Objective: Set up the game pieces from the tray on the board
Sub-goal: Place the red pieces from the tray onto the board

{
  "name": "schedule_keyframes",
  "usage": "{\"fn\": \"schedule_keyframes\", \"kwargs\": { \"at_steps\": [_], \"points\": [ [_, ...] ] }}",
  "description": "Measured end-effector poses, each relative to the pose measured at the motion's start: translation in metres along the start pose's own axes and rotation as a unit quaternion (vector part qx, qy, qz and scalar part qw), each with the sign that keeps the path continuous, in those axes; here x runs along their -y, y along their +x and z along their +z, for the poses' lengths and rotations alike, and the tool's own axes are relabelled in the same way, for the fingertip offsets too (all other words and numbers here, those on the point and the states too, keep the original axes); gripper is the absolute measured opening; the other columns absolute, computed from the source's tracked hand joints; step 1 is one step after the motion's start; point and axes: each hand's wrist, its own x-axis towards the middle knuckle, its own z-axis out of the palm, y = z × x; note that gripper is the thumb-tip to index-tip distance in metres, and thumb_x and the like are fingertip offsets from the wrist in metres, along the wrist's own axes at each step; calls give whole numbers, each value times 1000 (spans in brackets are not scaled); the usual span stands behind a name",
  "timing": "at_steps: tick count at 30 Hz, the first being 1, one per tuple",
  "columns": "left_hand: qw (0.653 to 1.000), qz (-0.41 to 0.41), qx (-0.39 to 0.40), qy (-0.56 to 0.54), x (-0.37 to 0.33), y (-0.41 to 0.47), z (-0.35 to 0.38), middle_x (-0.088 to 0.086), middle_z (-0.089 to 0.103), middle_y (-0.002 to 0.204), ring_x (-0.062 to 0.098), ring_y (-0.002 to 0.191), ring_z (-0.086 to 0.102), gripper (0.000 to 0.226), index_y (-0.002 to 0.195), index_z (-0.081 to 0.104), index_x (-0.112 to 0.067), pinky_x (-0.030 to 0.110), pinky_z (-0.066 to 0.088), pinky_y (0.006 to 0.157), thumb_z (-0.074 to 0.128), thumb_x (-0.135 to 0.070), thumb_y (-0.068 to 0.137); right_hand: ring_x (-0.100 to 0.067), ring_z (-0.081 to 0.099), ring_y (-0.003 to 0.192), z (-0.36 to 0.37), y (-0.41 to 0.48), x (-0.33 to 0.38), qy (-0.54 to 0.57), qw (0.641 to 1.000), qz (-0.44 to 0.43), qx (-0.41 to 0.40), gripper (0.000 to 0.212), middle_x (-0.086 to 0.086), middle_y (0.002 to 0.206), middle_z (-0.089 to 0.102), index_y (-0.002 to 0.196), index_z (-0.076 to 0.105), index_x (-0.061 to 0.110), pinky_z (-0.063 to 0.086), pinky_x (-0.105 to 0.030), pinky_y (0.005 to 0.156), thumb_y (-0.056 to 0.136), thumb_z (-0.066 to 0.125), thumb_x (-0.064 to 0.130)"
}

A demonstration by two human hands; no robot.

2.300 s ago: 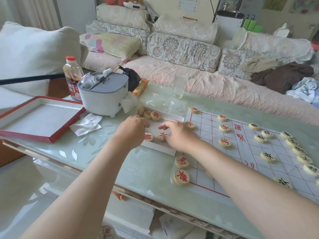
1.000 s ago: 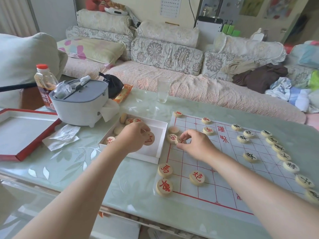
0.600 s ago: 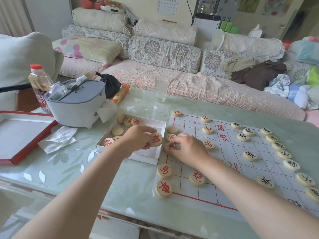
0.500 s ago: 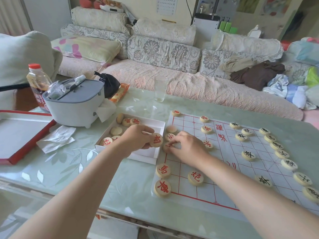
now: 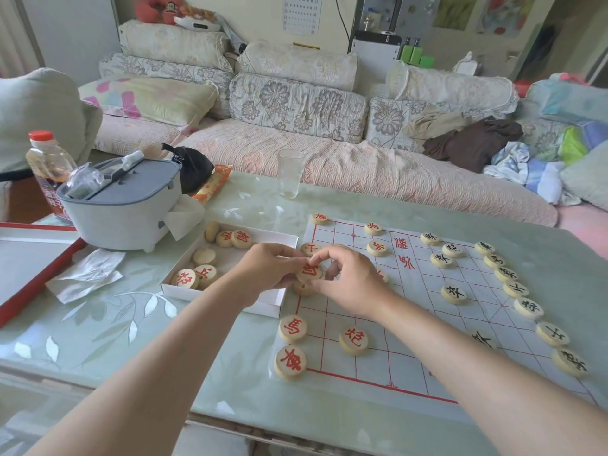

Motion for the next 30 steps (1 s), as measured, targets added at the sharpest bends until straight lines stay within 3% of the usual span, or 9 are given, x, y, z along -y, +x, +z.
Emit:
{"fn": "schedule_keyframes", "kwargs": {
  "at_steps": [2,3,6,10,13,21,30],
  "points": [
    [999,8,-12,42,-1,5,4,9,75,90,17,76,71,11,93,72,-13,28,59,72,69,-22,87,2,46,57,-2,2,-7,-7,1000,15,-7,27,17,61,49,90,65,36,34,-13,55,73,86,37],
    [991,37,-29,121,0,9,4,5,75,89,17,76,70,11,93,72,-15,28,57,69,65,-23,89,0,44,55,-3,4,-11,-9,1000,24,-14,26,16,59,47,90,65,35,34,-15,54,74,85,39],
    [908,138,-73,388,2,21,7,-2,69,102,18,94,63,17,102,70,-25,27,50,80,58,-25,91,5,42,59,-8,14,-24,-25,998,46,-41,25,21,64,46,94,66,31,29,-15,56,79,80,45],
    [840,167,-44,514,6,33,19,3,50,124,25,117,43,31,121,61,-33,35,41,97,56,-40,91,0,56,86,-14,43,-37,-63,994,65,-62,26,18,96,63,93,64,30,38,-23,69,79,77,48],
    [805,144,-33,575,8,39,27,4,38,131,27,123,33,47,134,49,-36,39,39,98,54,-45,88,-10,60,99,-13,68,-44,-73,991,89,-64,25,15,103,64,93,64,30,47,-31,86,79,75,47],
    [863,90,2,496,14,54,20,7,40,123,26,116,43,57,135,47,-22,37,43,95,61,-44,85,-13,59,98,5,117,-52,-133,986,103,-14,25,15,105,59,99,62,30,44,-29,78,82,72,46],
    [874,100,-2,476,19,60,12,5,42,126,24,117,44,56,135,47,-19,33,42,94,64,-38,85,-15,61,99,17,140,-61,-164,979,119,26,23,12,101,62,97,64,30,46,-29,81,85,68,48]
  ]
}}
